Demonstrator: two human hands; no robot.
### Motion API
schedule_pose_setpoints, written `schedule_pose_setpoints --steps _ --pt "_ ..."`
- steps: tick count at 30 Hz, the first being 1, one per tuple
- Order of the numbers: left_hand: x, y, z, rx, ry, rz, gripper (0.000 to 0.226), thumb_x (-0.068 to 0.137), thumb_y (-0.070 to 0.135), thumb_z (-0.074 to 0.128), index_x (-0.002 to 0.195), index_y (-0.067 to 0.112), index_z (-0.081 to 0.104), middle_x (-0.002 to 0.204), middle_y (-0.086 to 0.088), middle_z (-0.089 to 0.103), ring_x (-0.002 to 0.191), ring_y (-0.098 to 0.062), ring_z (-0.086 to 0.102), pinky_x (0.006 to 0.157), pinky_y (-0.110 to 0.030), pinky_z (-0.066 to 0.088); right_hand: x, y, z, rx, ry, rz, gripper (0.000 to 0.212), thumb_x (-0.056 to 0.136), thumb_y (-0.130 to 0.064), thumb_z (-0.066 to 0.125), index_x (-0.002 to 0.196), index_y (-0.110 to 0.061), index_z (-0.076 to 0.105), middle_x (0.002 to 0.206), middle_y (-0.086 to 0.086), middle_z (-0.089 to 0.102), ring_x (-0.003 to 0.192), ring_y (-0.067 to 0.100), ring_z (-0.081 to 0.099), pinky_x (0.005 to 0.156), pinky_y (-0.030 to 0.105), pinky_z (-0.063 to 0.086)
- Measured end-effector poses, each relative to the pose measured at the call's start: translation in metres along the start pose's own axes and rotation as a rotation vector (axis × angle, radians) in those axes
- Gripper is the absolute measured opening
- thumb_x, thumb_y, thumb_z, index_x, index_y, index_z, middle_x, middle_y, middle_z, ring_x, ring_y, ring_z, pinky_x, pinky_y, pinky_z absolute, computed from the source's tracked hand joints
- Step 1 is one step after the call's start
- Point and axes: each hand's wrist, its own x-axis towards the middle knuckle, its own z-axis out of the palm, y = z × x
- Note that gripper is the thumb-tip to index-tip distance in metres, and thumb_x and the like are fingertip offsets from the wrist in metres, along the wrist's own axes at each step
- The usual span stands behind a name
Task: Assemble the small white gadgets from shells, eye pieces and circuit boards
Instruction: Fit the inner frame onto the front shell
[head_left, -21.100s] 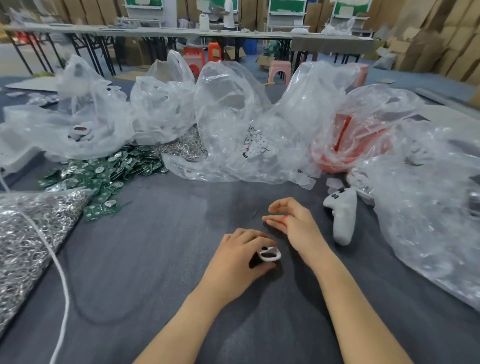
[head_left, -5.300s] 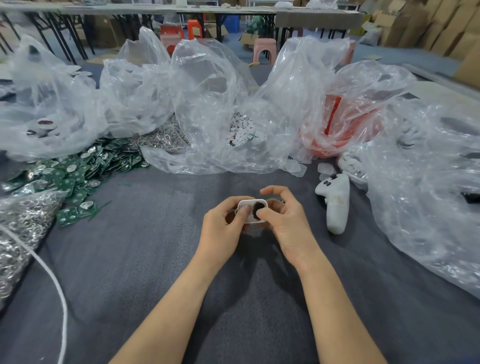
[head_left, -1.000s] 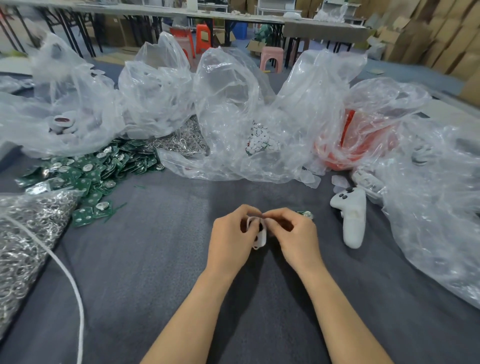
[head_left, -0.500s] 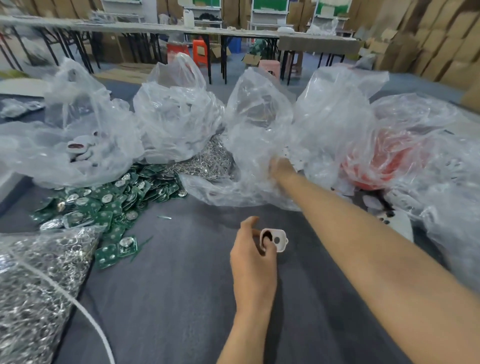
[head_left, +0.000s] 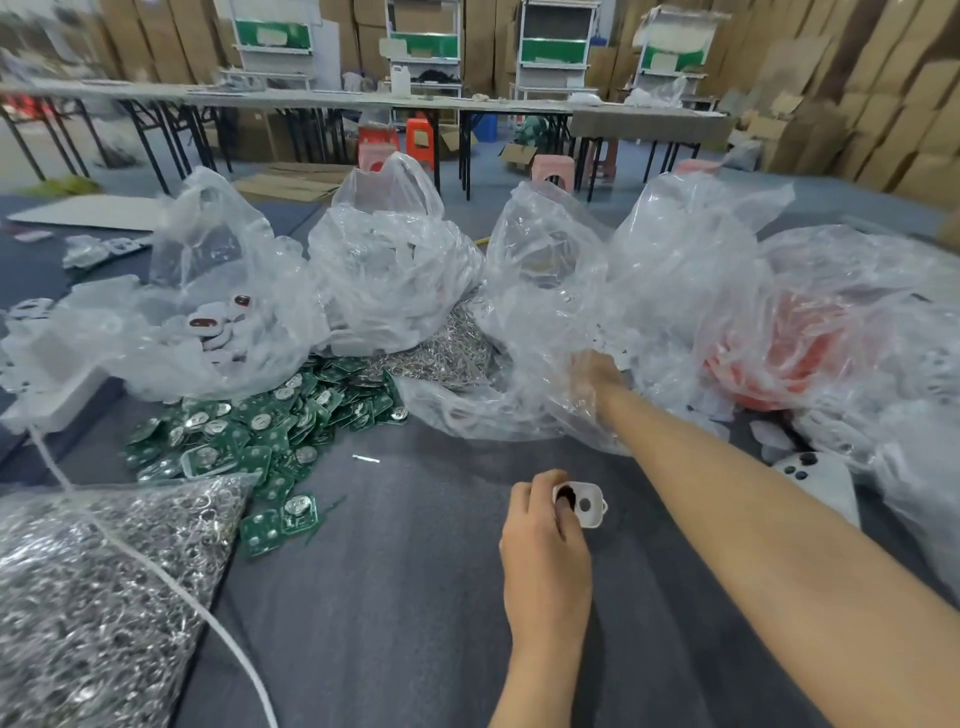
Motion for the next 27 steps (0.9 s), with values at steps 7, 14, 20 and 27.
schedule_pose_setpoints --steps 7,14,20,27 --pt "-0.002 0.002 0.002 0.027 -0.037 -0.050 0.025 0.099 0.015 0.045 0.117 0.027 0.057 0.107 0.012 0.054 0.090 -0.009 0.052 0.069 -0.012 0.032 -0.008 0.009 -0.003 -0.005 0.056 0.002 0.031 0.100 -0.007 0.031 0.119 0.000 0.054 0.137 0.017 0.045 0.117 0.028 0.045 0.074 0.021 0.034" --pt "-0.001 0.000 0.001 -0.042 -0.016 -0.050 0.023 0.097 0.013 0.047 0.112 0.024 0.060 0.108 0.007 0.057 0.093 -0.012 0.054 0.080 -0.028 0.049 -0.039 0.029 -0.023 0.548 0.423 -0.285 0.011 0.088 -0.003 0.061 0.082 -0.010 0.056 0.077 0.004 0.060 0.068 0.014 0.063 0.059 0.015 0.045" --pt "-0.001 0.001 0.003 0.030 0.001 -0.003 0.023 0.093 0.010 0.052 0.110 0.022 0.062 0.103 0.004 0.059 0.091 -0.015 0.056 0.080 -0.027 0.044 -0.121 0.079 -0.034 1.271 0.121 -0.263 0.017 0.082 0.012 0.062 0.079 -0.005 0.062 0.067 0.004 0.068 0.063 0.013 0.068 0.064 0.018 0.055" --pt "-0.001 0.000 0.003 0.149 -0.056 0.055 0.018 0.091 0.011 0.057 0.104 0.020 0.064 0.097 0.006 0.064 0.087 -0.012 0.060 0.078 -0.029 0.048 -0.147 0.108 -0.010 1.257 -0.145 -0.092 0.018 0.081 0.006 0.065 0.087 -0.010 0.072 0.076 0.001 0.072 0.061 0.006 0.061 0.059 0.015 0.051"
